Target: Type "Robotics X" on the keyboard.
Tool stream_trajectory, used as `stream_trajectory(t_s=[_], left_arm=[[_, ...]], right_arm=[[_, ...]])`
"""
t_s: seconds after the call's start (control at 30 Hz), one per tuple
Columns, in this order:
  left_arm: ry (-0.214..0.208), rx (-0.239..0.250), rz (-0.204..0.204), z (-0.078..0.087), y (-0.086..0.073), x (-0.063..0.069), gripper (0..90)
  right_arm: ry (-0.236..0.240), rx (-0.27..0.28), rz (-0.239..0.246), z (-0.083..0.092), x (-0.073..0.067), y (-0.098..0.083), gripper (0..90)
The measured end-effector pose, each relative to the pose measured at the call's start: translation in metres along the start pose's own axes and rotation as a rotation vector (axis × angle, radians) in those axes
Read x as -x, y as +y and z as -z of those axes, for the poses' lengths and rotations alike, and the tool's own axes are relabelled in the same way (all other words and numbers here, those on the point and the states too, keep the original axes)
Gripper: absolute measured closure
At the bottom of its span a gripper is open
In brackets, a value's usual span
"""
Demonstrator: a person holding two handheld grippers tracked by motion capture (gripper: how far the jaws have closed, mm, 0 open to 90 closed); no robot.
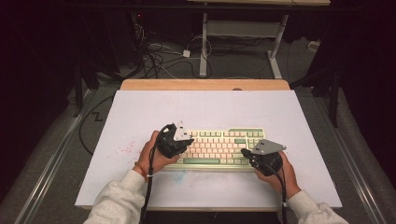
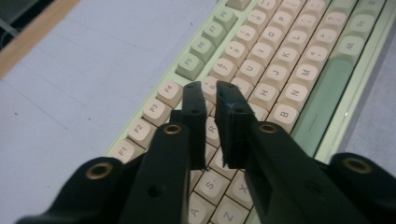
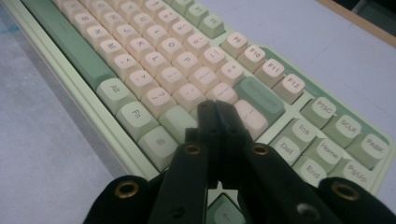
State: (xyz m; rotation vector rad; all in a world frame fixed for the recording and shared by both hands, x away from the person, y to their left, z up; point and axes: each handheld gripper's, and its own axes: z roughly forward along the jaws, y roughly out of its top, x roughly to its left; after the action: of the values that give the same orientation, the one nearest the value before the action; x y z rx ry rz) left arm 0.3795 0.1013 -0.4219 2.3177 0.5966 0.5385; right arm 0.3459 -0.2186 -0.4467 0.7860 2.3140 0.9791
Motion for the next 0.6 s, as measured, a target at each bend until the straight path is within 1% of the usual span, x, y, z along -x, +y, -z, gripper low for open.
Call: stream_trajectory(t_s=[0.03, 0.07, 0.1, 0.13, 0.17, 0.2, 0.23, 0.3, 0.33, 0.4, 0.43, 0.47, 0.5, 0.57, 0.6], left_arm=[[-0.001, 0.012, -0.002, 0.003, -0.001, 0.0, 75.2], [-0.002, 0.027, -0.016, 0.006, -0.003, 0.001, 70.1], [0.011, 0.037, -0.024, 0.008, -0.005, 0.001, 65.1], [0.022, 0.041, -0.021, 0.01, -0.007, 0.001, 60.1], [0.022, 0.047, -0.028, 0.011, -0.01, 0.001, 60.1], [0.046, 0.055, -0.029, 0.013, -0.012, 0.002, 48.3], [0.067, 0.057, -0.021, 0.014, -0.015, 0.002, 48.3], [0.078, 0.075, -0.014, 0.018, -0.021, 0.003, 38.7], [0.084, 0.081, -0.003, 0.019, -0.024, 0.003, 33.1], [0.091, 0.093, 0.01, 0.022, -0.031, 0.003, 26.3], [0.097, 0.099, 0.012, 0.024, -0.034, 0.003, 23.8], [0.105, 0.107, 0.005, 0.026, -0.038, 0.003, 22.5], [0.1, 0.106, 0.012, 0.027, -0.041, 0.004, 20.3], [0.114, 0.112, 0.014, 0.03, -0.048, 0.005, 19.2], [0.112, 0.113, 0.018, 0.032, -0.052, 0.005, 18.5]], right_arm=[[0.0, 0.0, 0.0, 0.0, 0.0, 0.0, 90.0], [0.001, 0.011, 0.003, 0.004, 0.0, 0.001, 90.0], [0.001, 0.016, 0.0, 0.005, 0.0, 0.002, 90.0], [0.001, 0.019, 0.001, 0.007, 0.0, 0.002, 90.0], [0.001, 0.019, 0.001, 0.007, 0.0, 0.002, 90.0], [0.001, 0.023, 0.001, 0.009, 0.001, 0.002, 90.0], [0.001, 0.023, 0.001, 0.009, 0.001, 0.002, 90.0], [0.004, 0.026, 0.0, 0.011, 0.001, 0.003, 90.0], [0.004, 0.026, -0.001, 0.012, 0.001, 0.003, 90.0], [0.003, 0.031, 0.0, 0.013, 0.002, 0.003, 90.0], [0.004, 0.033, -0.003, 0.014, 0.002, 0.004, 90.0], [0.003, 0.034, -0.003, 0.014, 0.002, 0.004, 90.0], [0.007, 0.034, -0.007, 0.015, 0.002, 0.004, 90.0], [0.007, 0.033, -0.006, 0.015, 0.002, 0.005, 90.0], [0.008, 0.034, -0.006, 0.015, 0.002, 0.005, 90.0]])
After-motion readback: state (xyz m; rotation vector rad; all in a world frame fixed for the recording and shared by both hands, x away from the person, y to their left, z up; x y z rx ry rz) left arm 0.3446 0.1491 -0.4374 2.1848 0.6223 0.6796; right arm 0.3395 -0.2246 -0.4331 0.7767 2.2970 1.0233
